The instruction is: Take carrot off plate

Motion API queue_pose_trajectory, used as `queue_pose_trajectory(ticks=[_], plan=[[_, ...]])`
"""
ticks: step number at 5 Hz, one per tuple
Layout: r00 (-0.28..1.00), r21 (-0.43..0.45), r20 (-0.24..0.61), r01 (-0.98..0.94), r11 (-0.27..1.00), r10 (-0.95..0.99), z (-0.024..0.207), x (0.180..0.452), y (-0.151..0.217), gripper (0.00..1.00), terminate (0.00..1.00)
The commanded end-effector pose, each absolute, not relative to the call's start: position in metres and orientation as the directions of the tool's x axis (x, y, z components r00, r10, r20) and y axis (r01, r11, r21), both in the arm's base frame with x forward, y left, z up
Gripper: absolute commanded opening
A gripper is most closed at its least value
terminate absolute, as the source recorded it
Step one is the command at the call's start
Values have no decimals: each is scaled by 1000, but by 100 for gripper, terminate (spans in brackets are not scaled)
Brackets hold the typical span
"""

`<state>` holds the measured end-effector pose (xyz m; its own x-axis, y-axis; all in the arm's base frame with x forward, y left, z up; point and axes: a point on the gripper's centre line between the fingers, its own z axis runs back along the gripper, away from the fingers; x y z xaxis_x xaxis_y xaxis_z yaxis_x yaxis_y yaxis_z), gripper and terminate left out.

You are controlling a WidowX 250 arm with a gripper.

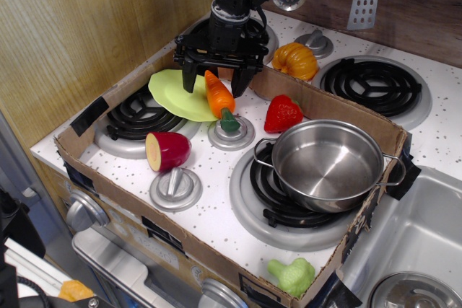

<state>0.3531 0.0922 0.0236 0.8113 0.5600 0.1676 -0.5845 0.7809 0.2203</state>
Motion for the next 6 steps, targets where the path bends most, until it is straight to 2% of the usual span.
queue_pose_trajectory(ticks=[1,2,3,4,6], plan=[[800,196,182,-599,776,572,31,352,87,100,0],[797,194,176,-603,774,577,27,348,84,0,0],[797,185,158,-603,776,582,23,345,82,0,0],[797,195,165,-604,773,581,34,346,81,0,0],[782,203,177,-623,756,597,77,343,65,0,0]])
